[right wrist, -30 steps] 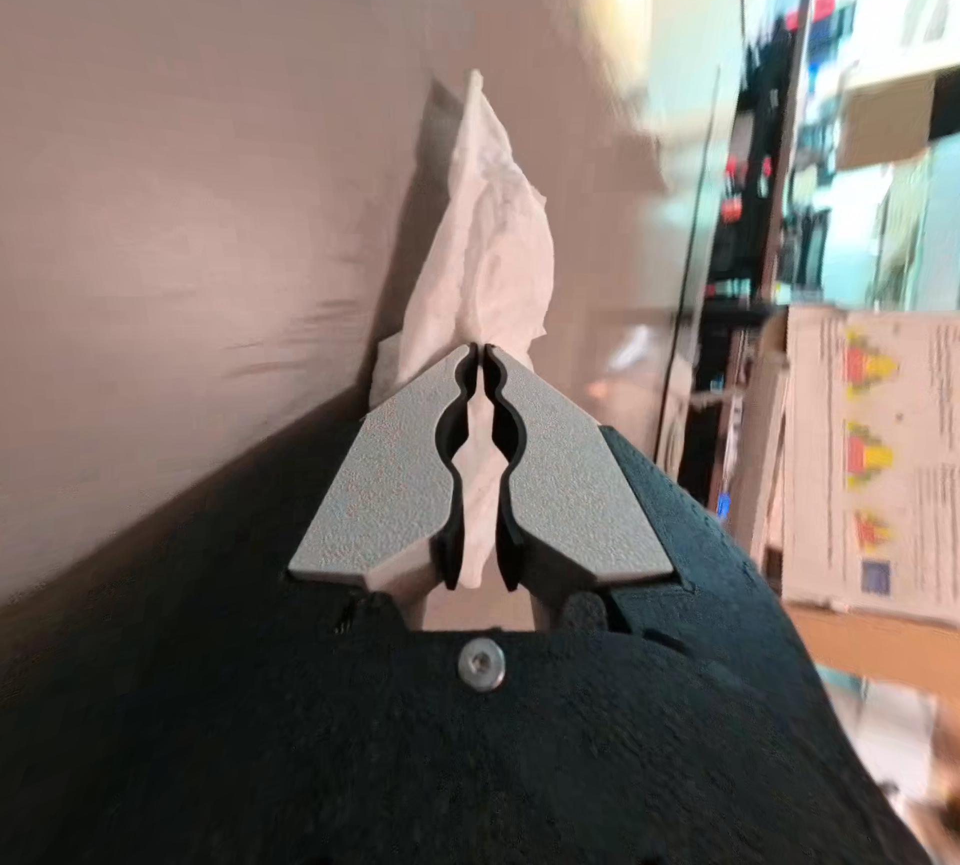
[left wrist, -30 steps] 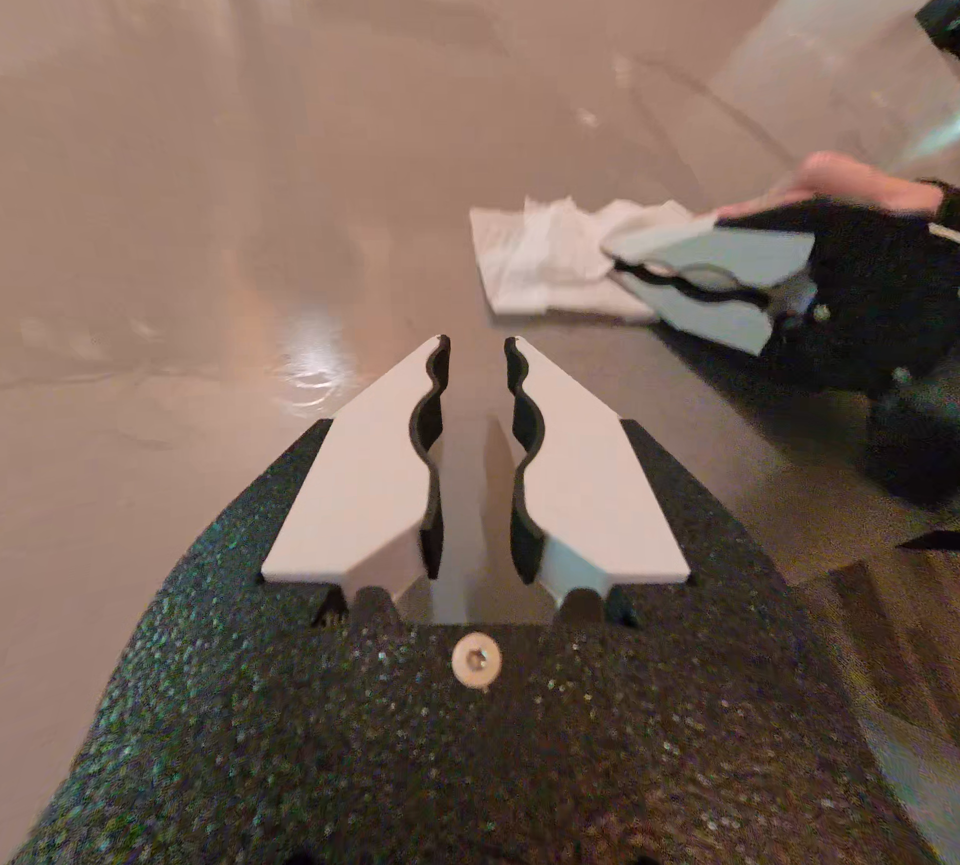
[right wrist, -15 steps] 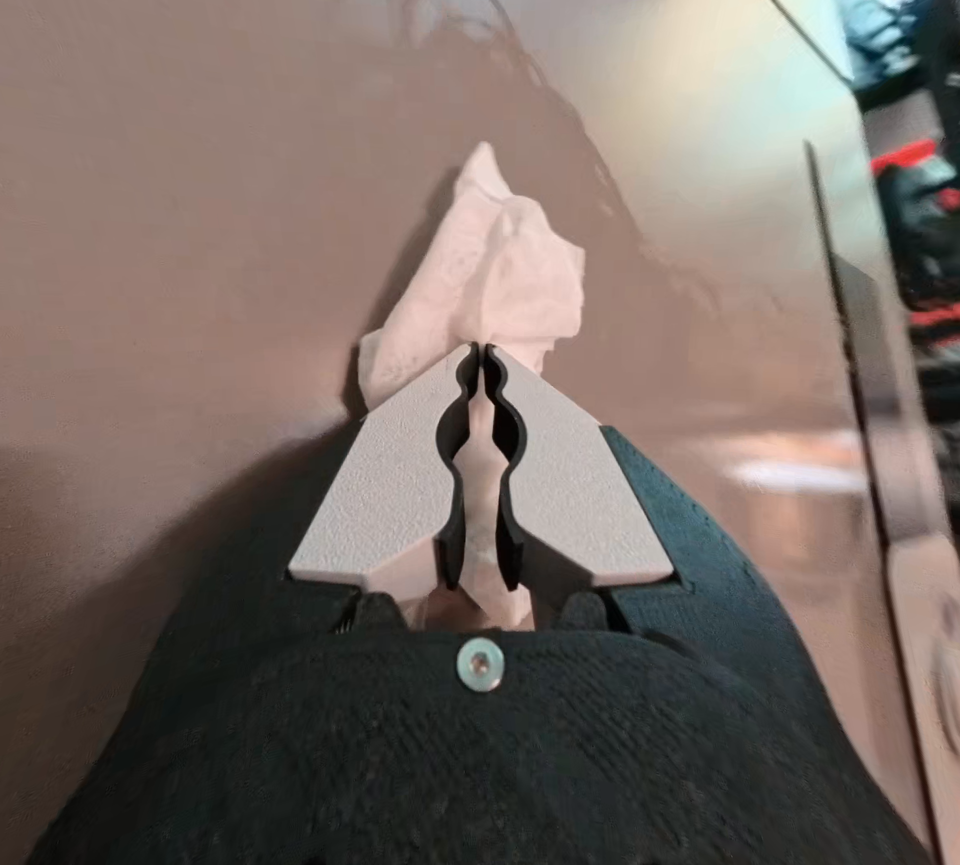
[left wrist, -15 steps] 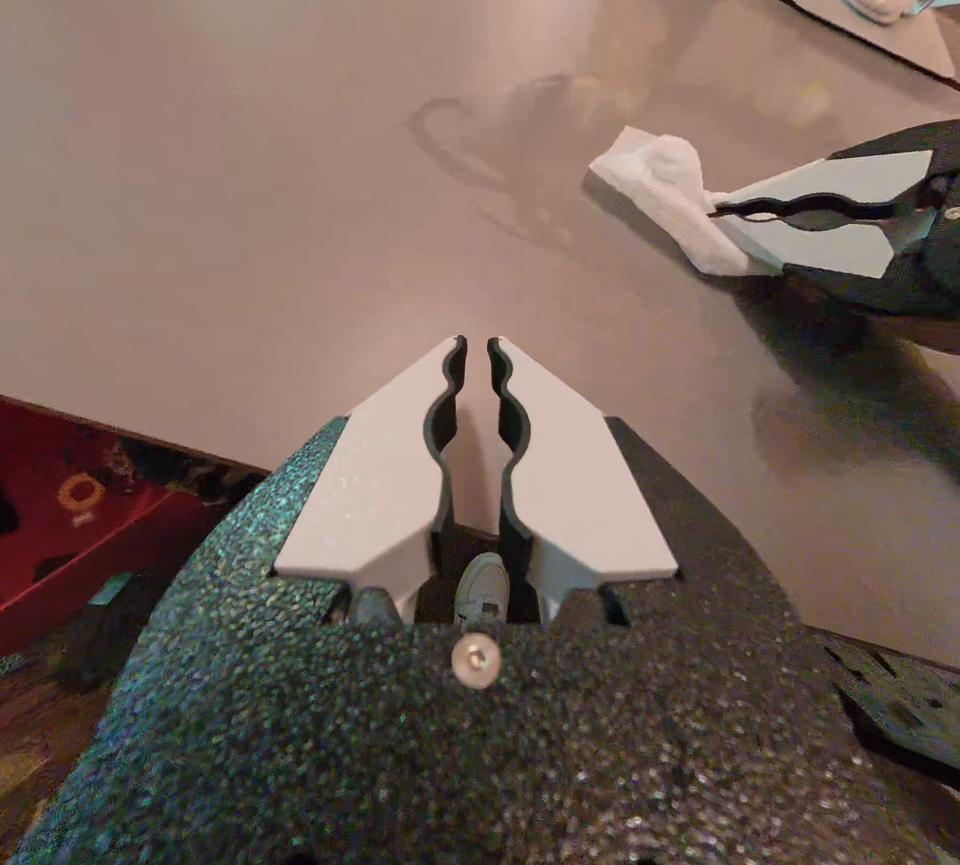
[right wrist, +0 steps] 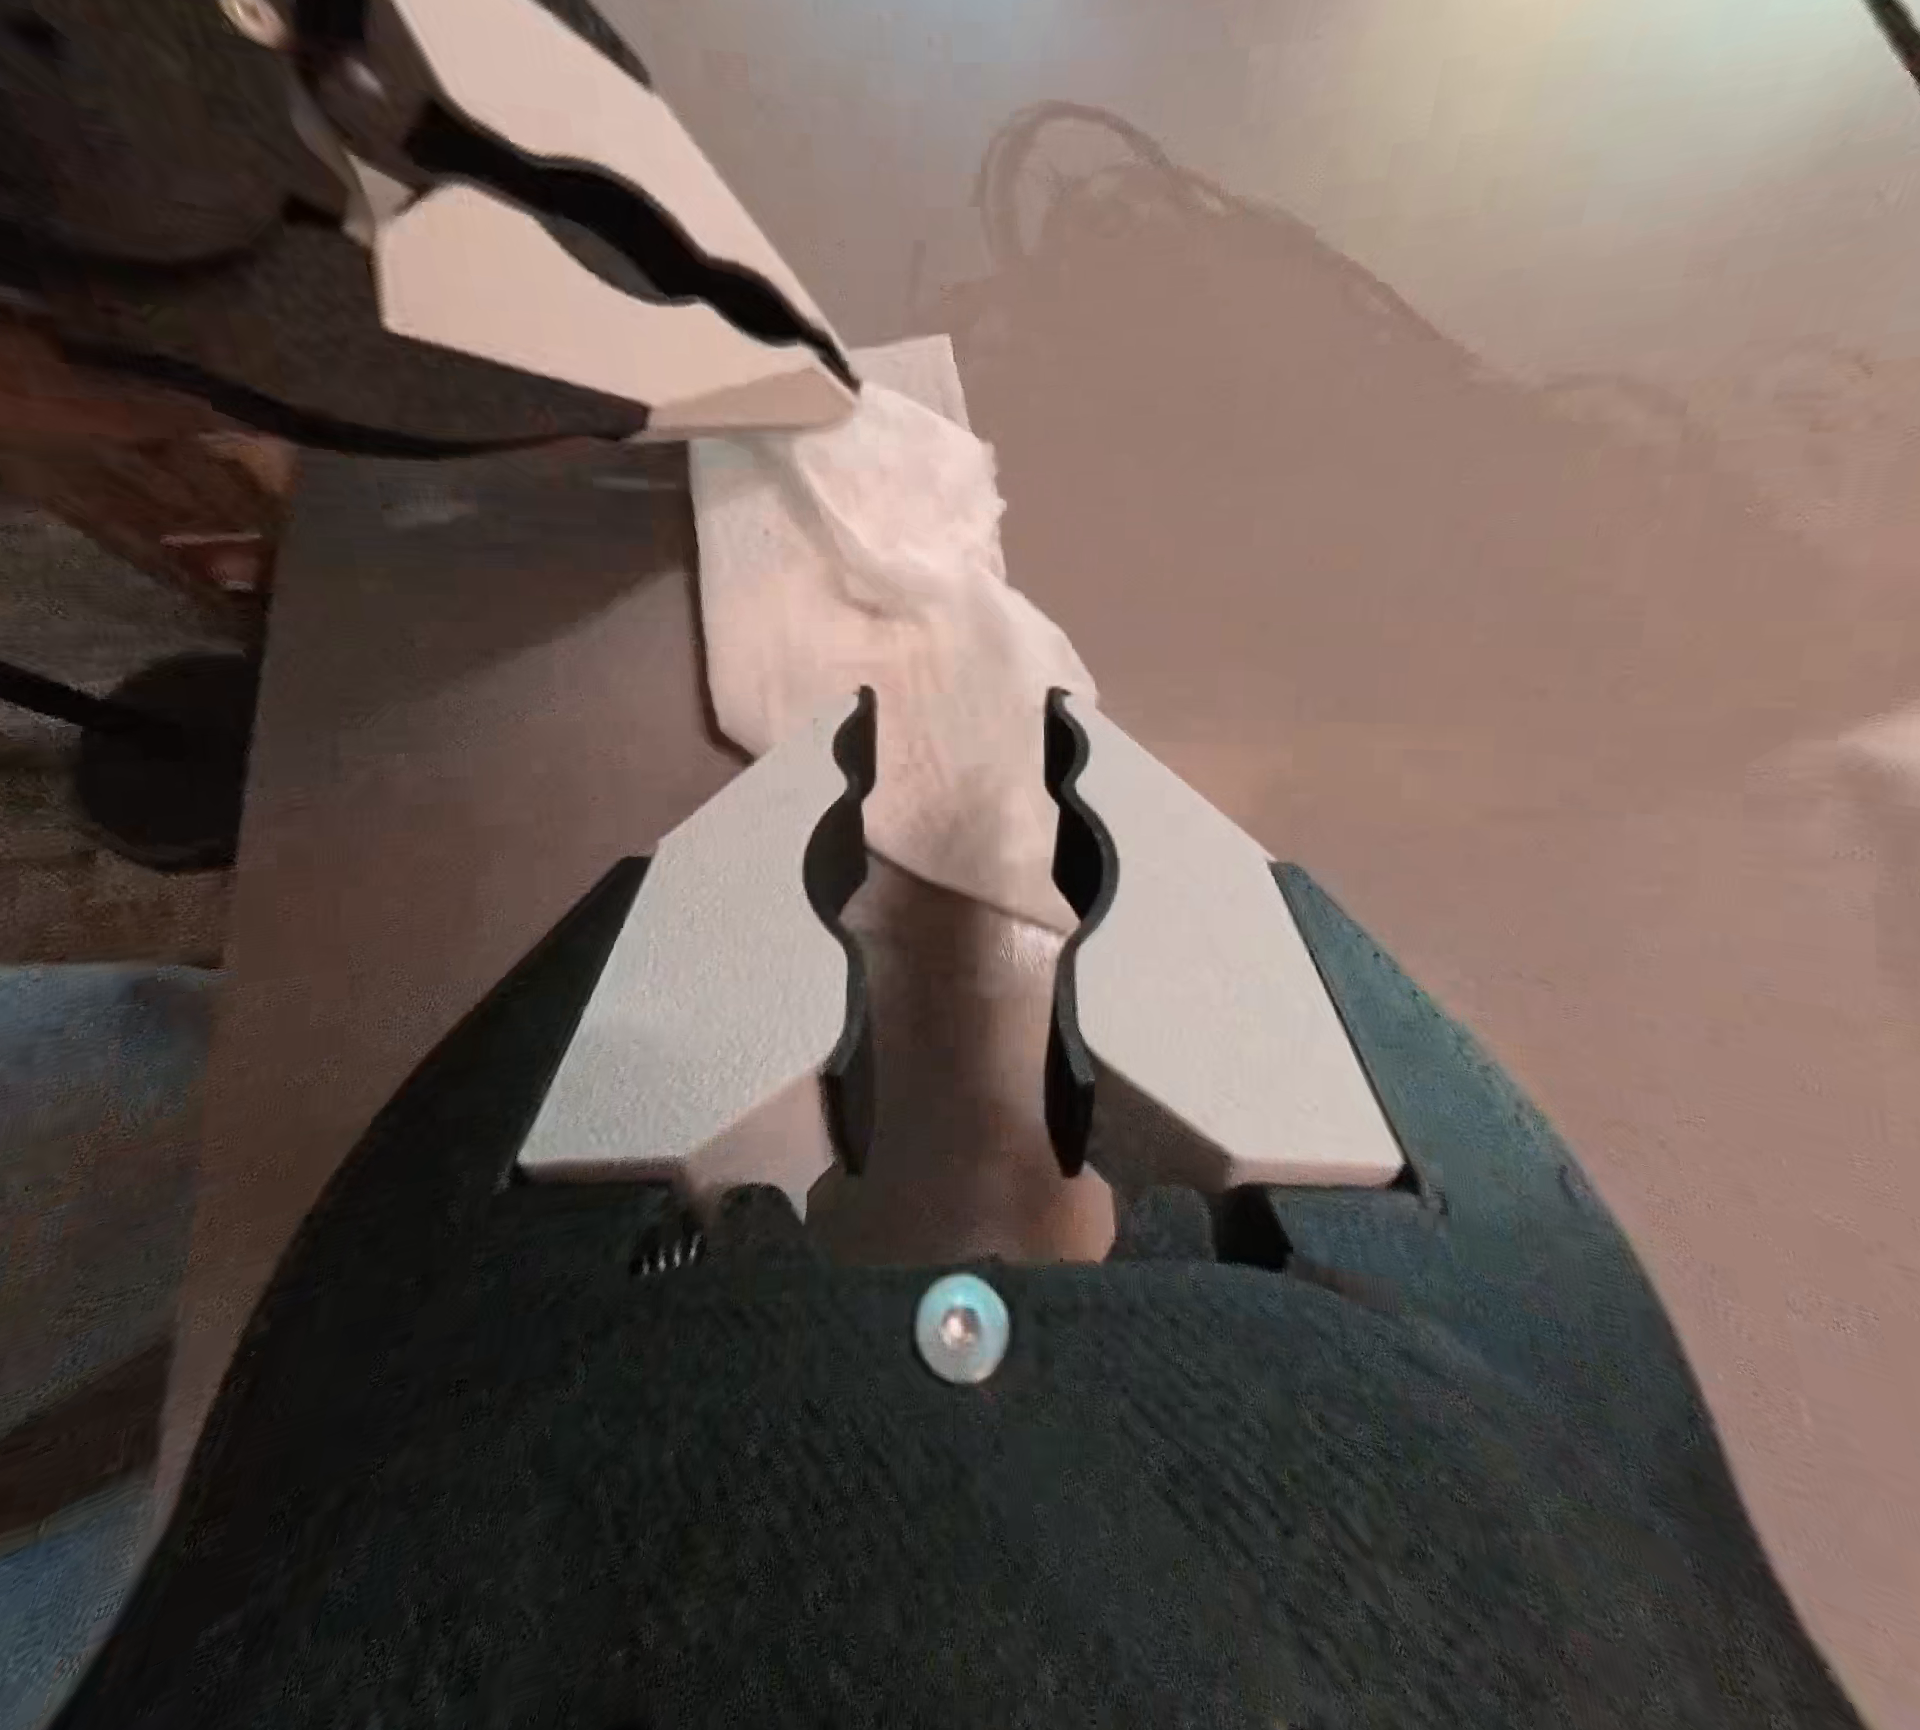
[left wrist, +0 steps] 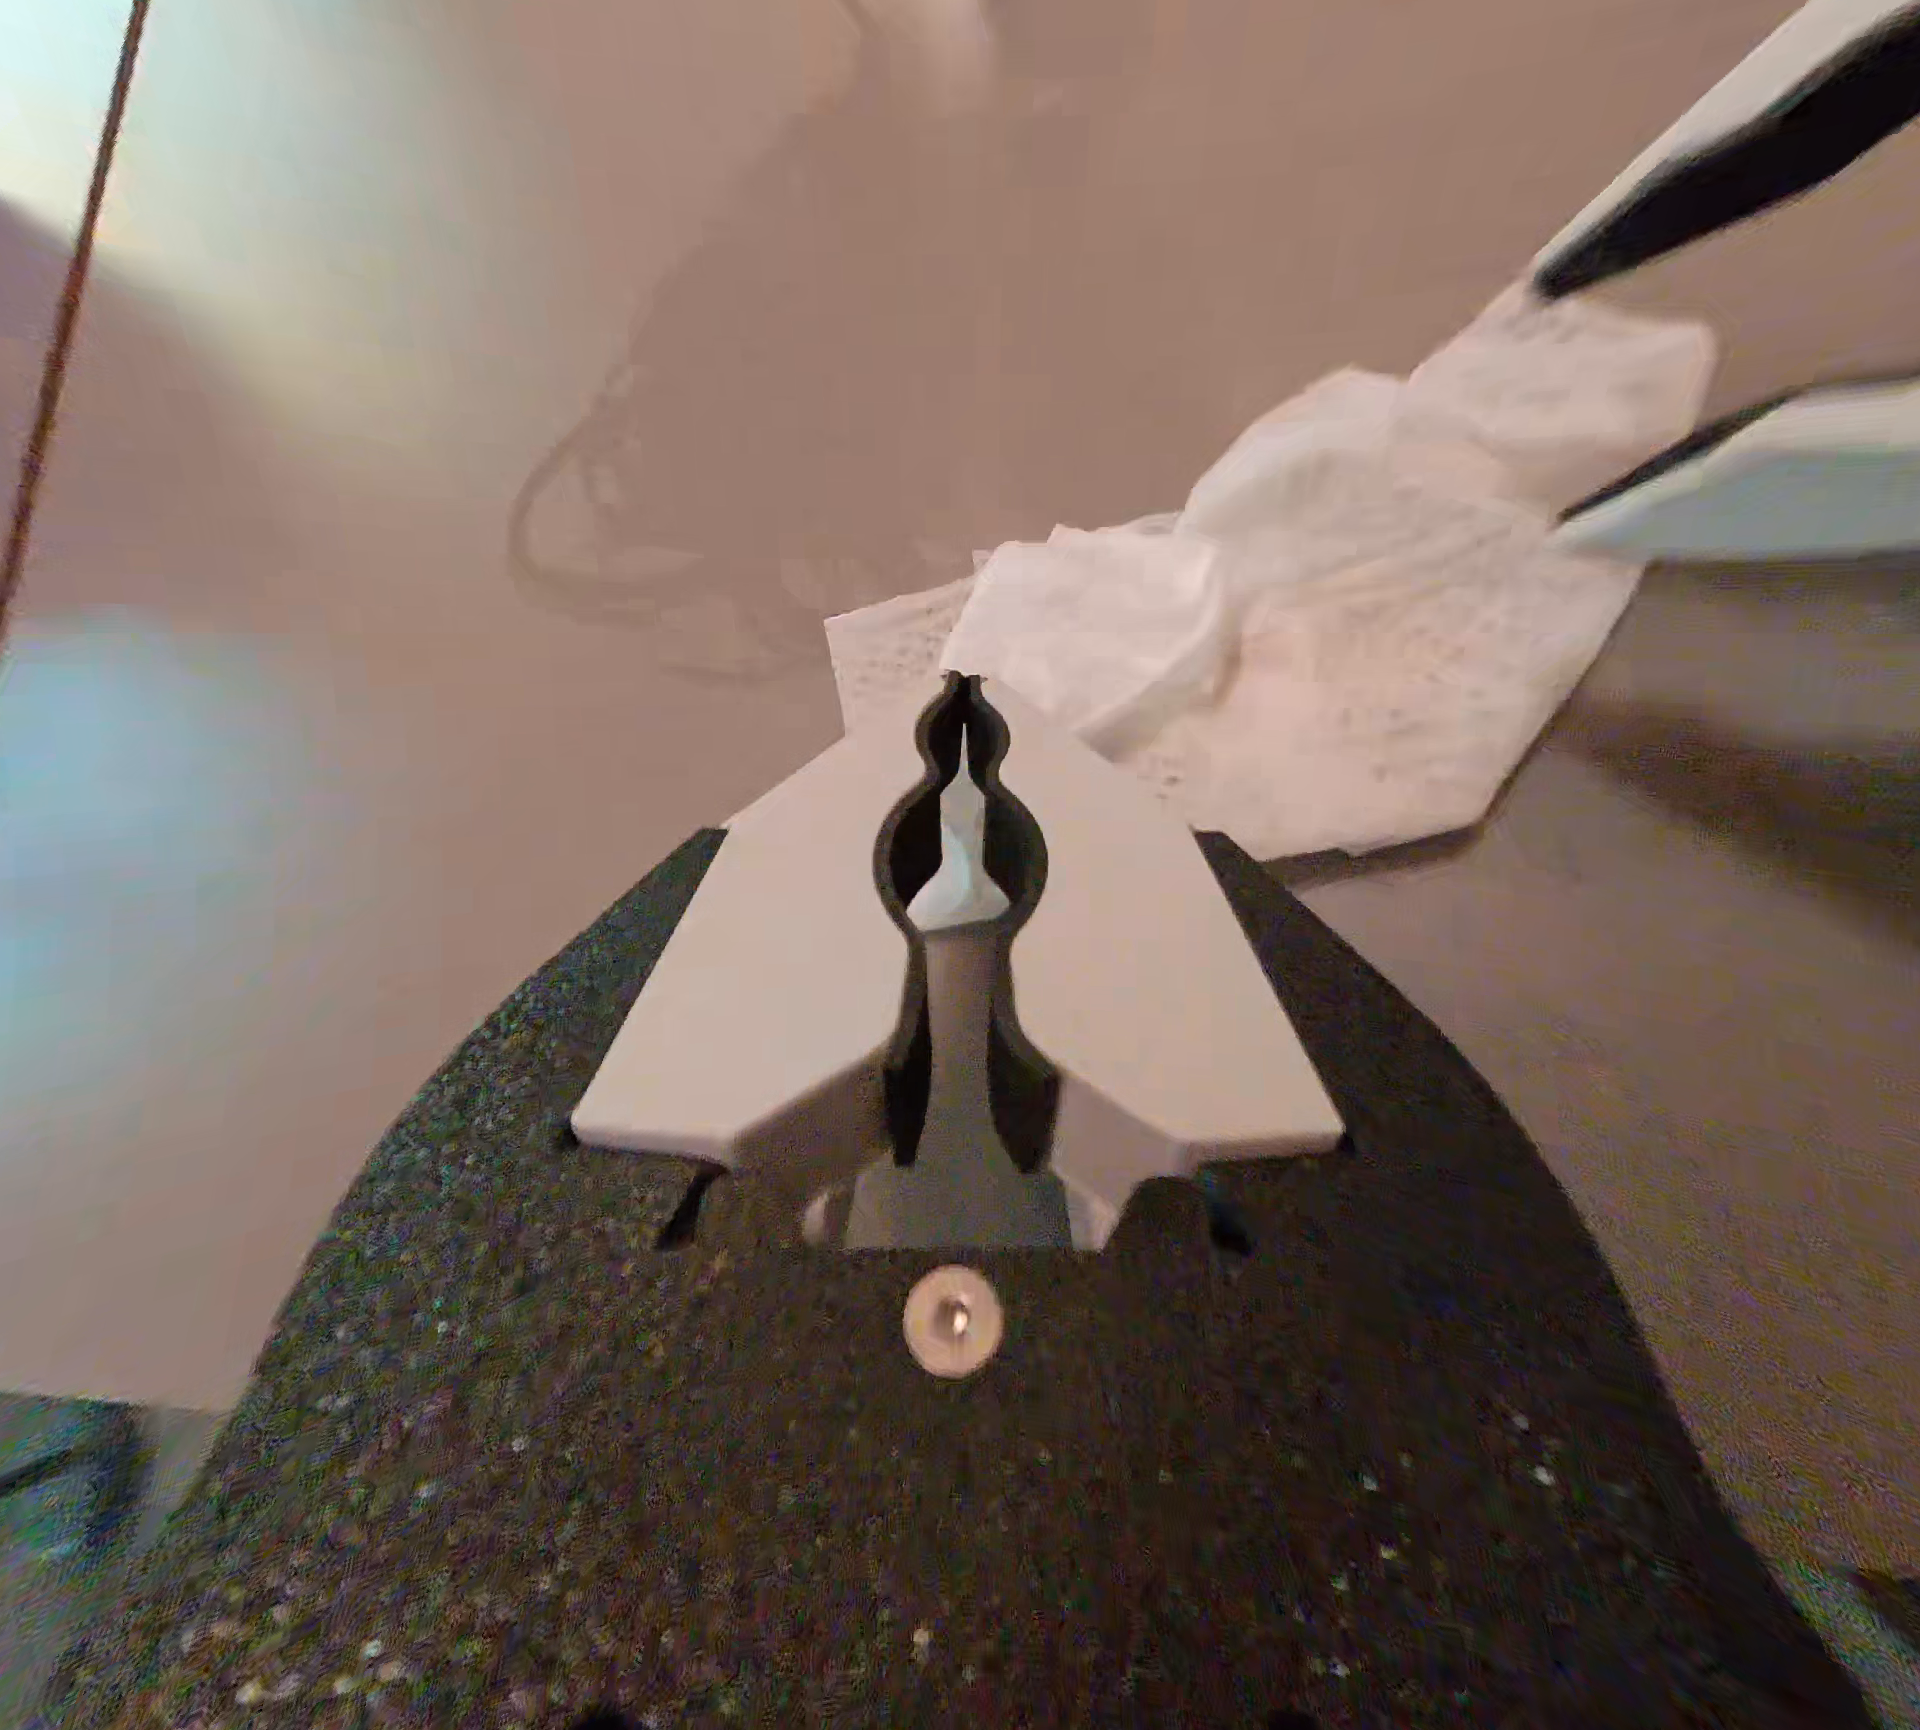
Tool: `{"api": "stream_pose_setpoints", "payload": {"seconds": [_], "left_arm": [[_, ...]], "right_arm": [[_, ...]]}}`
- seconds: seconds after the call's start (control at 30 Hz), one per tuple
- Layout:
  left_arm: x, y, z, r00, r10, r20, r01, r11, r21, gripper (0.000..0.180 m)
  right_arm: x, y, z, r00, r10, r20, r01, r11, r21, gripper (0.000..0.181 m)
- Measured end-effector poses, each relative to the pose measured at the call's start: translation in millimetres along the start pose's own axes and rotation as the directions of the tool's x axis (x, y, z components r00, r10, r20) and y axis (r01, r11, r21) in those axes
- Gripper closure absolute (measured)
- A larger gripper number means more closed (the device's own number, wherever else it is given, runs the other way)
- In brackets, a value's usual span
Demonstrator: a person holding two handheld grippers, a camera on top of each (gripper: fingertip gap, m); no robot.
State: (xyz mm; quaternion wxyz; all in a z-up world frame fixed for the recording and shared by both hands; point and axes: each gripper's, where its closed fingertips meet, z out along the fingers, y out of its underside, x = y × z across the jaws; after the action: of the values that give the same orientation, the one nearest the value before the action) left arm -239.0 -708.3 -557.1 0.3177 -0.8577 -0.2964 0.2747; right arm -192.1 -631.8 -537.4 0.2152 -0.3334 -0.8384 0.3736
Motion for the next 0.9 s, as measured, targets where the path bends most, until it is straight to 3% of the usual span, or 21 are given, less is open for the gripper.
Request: {"api": "stream_pose_setpoints", "payload": {"seconds": [0.13,0.23,0.33,0.47,0.57,0.63,0.67,0.73,0.77,0.8,0.83,0.9], "left_arm": [[29,-7,23,0.937,0.337,0.096,-0.337,0.941,-0.019,0.18],[53,-20,29,0.761,0.627,0.166,-0.628,0.776,-0.05,0.18],[95,-8,-2,0.661,0.741,0.122,-0.745,0.666,-0.007,0.18],[119,10,-34,0.474,0.87,0.134,-0.88,0.469,0.074,0.18],[79,-14,11,0.553,0.82,0.144,-0.825,0.564,-0.04,0.18],[99,-39,30,0.598,0.786,0.156,-0.799,0.601,0.031,0.18],[130,-46,24,0.561,0.814,0.147,-0.827,0.552,0.104,0.18],[199,-39,-15,0.412,0.903,0.121,-0.889,0.37,0.269,0.18],[212,-31,-30,0.384,0.916,0.118,-0.888,0.332,0.319,0.18],[204,-25,-33,0.397,0.911,0.112,-0.877,0.34,0.339,0.18],[177,-22,-24,0.444,0.891,0.1,-0.864,0.396,0.311,0.18],[92,-25,17,0.52,0.842,0.142,-0.854,0.511,0.094,0.18]], "right_arm": [[16,37,-51,0.989,0.06,-0.134,-0.066,0.997,-0.041,0.157],[20,64,-83,0.98,0.072,-0.188,-0.084,0.995,-0.058,0.161],[18,94,-119,0.966,0.111,-0.234,-0.125,0.991,-0.049,0.162],[16,114,-157,0.949,0.132,-0.286,-0.132,0.991,0.019,0.167],[18,121,-175,0.941,0.129,-0.314,-0.117,0.992,0.055,0.169],[21,125,-184,0.934,0.116,-0.337,-0.1,0.993,0.066,0.17],[23,129,-189,0.93,0.106,-0.351,-0.09,0.994,0.063,0.171],[25,140,-201,0.923,0.097,-0.374,-0.083,0.995,0.053,0.172],[25,146,-207,0.919,0.104,-0.381,-0.089,0.994,0.057,0.172],[24,152,-213,0.916,0.118,-0.384,-0.102,0.993,0.064,0.173],[24,158,-218,0.911,0.133,-0.39,-0.118,0.991,0.063,0.173],[25,168,-228,0.901,0.14,-0.411,-0.128,0.99,0.058,0.174]]}}
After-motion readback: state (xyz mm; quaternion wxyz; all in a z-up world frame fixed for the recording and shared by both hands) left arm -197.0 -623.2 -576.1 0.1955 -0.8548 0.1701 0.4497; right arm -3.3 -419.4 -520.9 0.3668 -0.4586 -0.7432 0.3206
